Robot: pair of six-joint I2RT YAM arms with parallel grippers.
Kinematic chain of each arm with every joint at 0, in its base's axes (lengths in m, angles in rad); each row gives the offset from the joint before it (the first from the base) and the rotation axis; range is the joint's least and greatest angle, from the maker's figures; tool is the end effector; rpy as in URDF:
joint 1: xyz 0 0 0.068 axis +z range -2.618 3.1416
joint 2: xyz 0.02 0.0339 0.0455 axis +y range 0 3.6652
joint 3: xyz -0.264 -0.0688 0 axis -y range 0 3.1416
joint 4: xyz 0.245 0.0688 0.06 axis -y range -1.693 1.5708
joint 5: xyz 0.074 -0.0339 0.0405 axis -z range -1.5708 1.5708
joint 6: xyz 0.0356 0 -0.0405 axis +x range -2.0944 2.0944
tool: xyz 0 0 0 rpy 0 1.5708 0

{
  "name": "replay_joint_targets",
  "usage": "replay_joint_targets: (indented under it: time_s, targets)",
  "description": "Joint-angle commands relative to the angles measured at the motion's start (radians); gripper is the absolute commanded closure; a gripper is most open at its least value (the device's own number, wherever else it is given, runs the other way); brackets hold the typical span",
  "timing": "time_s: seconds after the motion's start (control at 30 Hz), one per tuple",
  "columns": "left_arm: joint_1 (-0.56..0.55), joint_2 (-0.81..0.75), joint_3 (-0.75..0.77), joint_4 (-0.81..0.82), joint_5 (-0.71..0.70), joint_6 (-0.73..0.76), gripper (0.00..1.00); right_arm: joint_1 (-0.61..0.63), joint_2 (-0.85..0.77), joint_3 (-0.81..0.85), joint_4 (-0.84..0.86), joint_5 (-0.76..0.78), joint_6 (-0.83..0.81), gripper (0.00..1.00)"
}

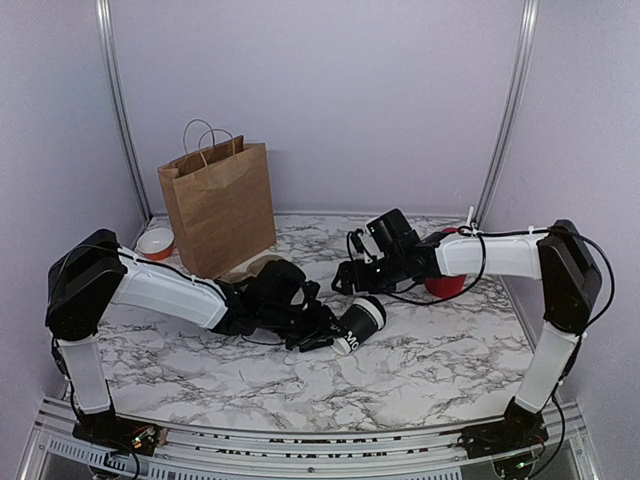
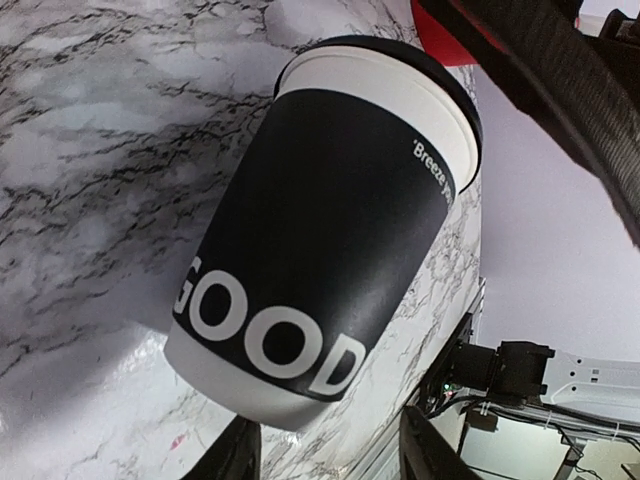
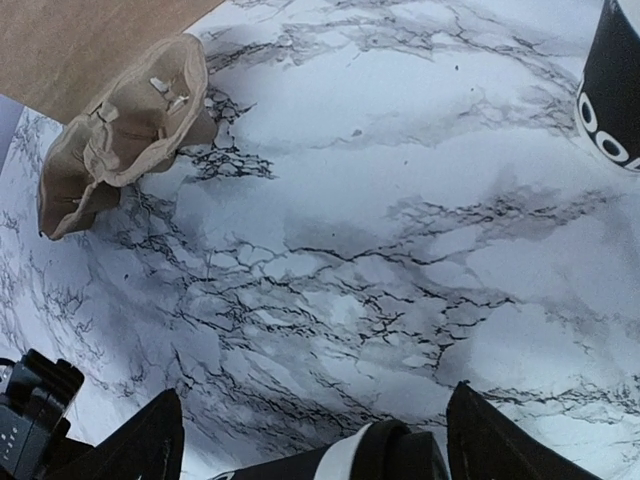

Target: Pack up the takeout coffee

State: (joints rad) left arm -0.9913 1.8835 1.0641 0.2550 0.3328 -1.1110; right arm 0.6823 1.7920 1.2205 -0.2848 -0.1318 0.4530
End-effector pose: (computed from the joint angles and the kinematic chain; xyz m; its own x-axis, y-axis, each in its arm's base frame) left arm 0.2111 -0.3438 0.1690 -0.9741 -0.0582 -0.2183 0.1555 0.5283 -0.8347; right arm 0.2982 0.2483 0.2065 -0.8300 -0.1153 -0.5457 -0.3655 0.8515 0.3760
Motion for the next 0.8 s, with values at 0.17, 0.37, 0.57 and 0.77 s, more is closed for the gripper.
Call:
replay_joint_targets:
  time_s: [0.17, 0.37, 0.57, 0.77]
  targets:
    - [0.011, 0.081, 0.049, 0.072, -0.009, -0.033, 0.62, -0.001, -0.067, -0.079, 0.003, -0.014, 0.07, 0.13]
    - [0.022, 0.095, 0.059, 0.079, -0.003, -0.025, 0.64, -0.002, -0.123, -0.099, -0.066, 0.136, 0.082, 0.12]
    - [0.023, 0.103, 0.068, 0.079, 0.008, -0.014, 0.64, -0.011, -0.2, -0.118, -0.128, 0.232, 0.093, 0.12]
    - [0.033, 0.107, 0.065, 0.078, 0.015, 0.002, 0.65, -0.014, -0.264, -0.232, -0.087, 0.141, 0.123, 0.11]
